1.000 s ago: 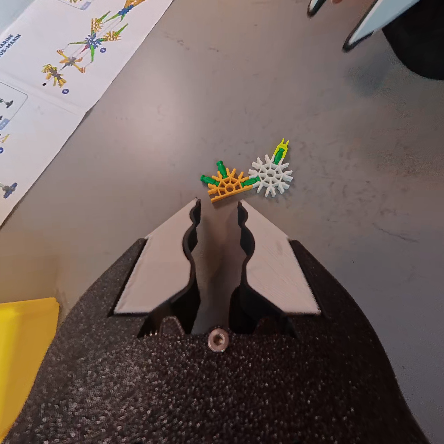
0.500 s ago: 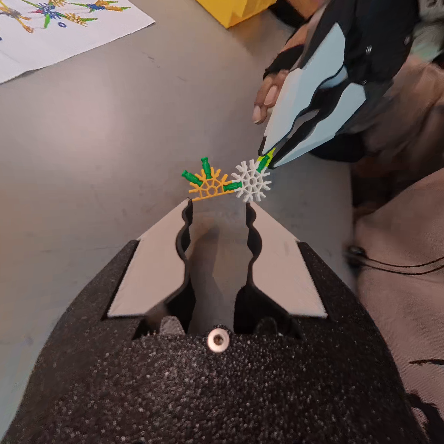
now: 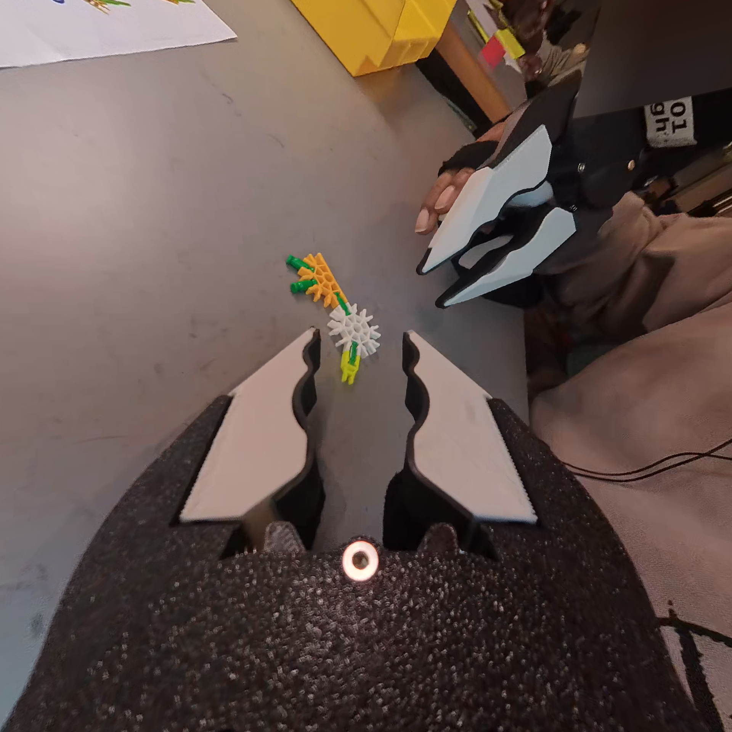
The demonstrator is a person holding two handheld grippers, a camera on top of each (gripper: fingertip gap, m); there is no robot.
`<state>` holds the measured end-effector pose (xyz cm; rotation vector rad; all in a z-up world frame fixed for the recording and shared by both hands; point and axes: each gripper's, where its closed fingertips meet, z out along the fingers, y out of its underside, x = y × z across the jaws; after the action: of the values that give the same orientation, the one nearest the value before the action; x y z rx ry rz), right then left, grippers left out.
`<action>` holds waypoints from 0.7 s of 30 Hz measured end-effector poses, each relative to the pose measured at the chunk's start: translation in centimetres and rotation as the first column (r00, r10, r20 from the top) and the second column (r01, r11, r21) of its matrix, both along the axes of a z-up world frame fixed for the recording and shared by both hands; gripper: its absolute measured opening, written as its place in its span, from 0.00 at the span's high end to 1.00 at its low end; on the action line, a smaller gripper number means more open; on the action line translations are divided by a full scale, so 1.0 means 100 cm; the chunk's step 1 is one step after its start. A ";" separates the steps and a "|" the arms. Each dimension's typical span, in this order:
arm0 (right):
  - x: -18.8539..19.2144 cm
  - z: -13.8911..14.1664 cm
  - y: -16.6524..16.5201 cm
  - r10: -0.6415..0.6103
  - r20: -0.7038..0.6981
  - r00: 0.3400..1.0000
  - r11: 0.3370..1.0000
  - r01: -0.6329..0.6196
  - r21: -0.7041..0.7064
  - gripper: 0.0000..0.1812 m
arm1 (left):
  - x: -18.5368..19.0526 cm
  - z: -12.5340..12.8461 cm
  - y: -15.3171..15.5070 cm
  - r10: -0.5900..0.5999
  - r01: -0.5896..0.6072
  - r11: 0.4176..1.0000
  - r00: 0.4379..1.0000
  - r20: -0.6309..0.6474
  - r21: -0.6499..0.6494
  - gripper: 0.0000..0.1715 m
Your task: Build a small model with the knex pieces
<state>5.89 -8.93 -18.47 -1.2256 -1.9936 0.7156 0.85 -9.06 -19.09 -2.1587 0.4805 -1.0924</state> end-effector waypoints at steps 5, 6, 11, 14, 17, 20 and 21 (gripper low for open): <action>-0.022 -0.018 0.001 0.055 0.099 0.994 0.998 -0.057 0.013 0.85 | 0.001 -0.022 -0.016 -0.116 0.147 0.986 0.948 -0.296 0.084 0.82; -0.026 -0.023 -0.002 0.086 0.148 0.985 0.996 -0.083 -0.028 0.85 | 0.004 -0.026 -0.017 -0.128 0.169 0.981 0.935 -0.330 0.097 0.84; -0.040 -0.036 -0.003 0.167 0.299 0.940 0.986 -0.166 -0.028 0.81 | 0.008 -0.038 -0.009 -0.091 0.227 0.954 0.840 -0.535 0.194 0.90; -0.038 -0.031 -0.003 0.175 0.294 0.940 0.984 -0.172 -0.037 0.81 | 0.007 -0.035 -0.010 -0.096 0.266 0.937 0.818 -0.567 0.225 0.95; -0.038 -0.021 -0.011 0.186 0.217 0.958 0.983 -0.183 -0.035 0.87 | 0.012 -0.011 -0.015 -0.113 0.272 0.919 0.875 -0.471 0.284 0.95; -0.044 -0.005 -0.012 0.158 0.112 0.981 0.987 -0.159 -0.001 0.88 | 0.010 0.012 -0.015 -0.093 0.228 0.917 0.920 -0.381 0.326 0.96; -0.044 0.002 -0.014 0.156 0.084 0.984 0.988 -0.156 -0.013 0.88 | 0.011 0.021 -0.016 -0.090 0.212 0.915 0.937 -0.337 0.344 0.96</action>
<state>1.46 -10.37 -18.29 -1.1296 -2.1773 0.7576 1.92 -10.62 -17.01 -1.9745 0.9412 -0.6601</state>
